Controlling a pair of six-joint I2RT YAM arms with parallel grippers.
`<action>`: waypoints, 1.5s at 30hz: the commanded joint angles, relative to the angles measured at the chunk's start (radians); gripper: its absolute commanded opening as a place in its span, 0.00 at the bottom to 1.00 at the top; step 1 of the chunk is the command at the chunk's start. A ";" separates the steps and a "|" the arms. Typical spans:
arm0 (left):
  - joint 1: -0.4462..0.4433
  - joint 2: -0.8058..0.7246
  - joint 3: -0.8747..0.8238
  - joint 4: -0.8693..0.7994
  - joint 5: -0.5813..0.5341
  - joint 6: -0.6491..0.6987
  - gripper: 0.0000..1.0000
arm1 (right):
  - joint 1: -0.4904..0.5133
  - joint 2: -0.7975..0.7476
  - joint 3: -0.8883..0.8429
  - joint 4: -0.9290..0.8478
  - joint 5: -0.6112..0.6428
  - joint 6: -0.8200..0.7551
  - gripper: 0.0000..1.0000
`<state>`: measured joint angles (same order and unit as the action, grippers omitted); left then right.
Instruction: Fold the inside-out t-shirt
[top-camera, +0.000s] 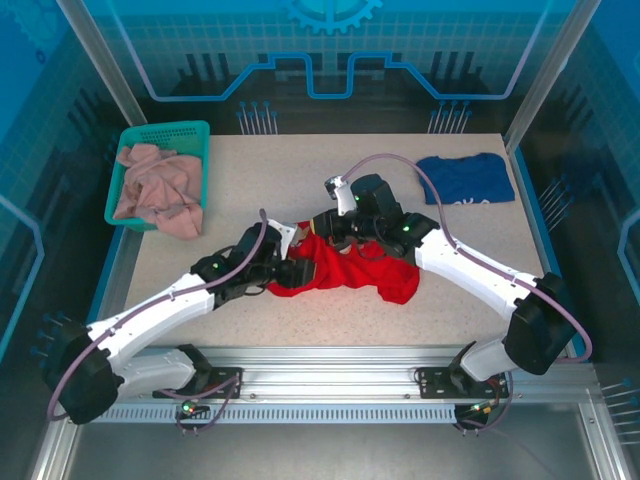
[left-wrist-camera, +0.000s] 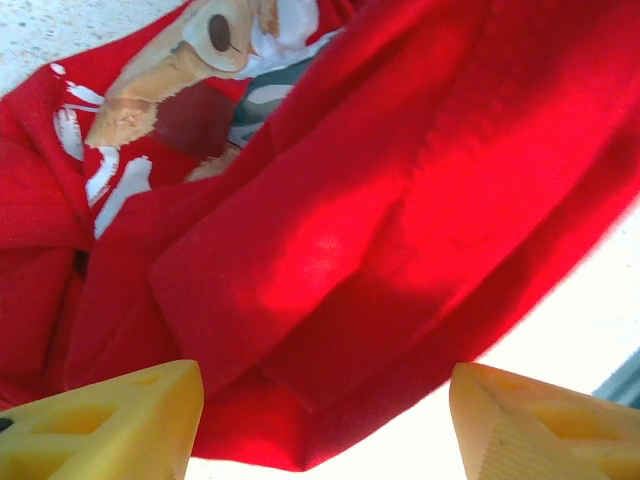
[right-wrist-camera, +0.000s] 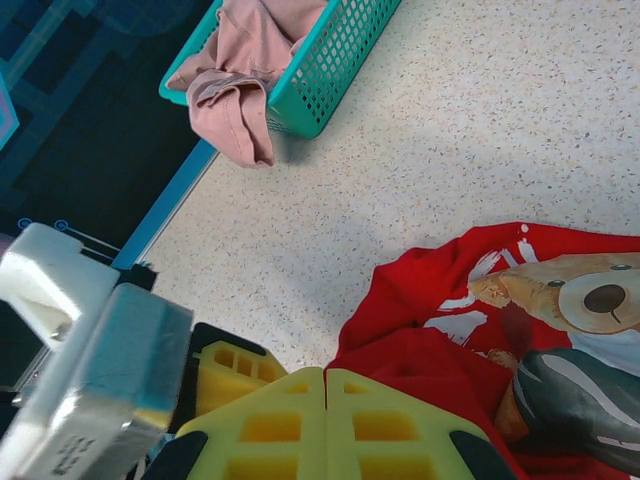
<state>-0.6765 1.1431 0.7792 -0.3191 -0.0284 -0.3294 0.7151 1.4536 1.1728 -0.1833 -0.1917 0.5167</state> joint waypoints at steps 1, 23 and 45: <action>-0.005 0.016 0.043 0.031 -0.071 0.030 0.62 | 0.014 -0.007 0.019 -0.002 0.003 0.007 0.00; -0.003 0.136 0.063 -0.040 -0.270 0.054 0.49 | 0.010 -0.020 0.027 -0.026 0.053 -0.009 0.00; 0.129 -0.036 0.104 -0.221 0.050 -0.003 0.03 | -0.021 -0.062 0.056 -0.169 0.240 -0.161 0.00</action>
<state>-0.5652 1.1687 0.8440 -0.4744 -0.0929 -0.2993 0.7109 1.4117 1.1809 -0.2947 -0.0242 0.4191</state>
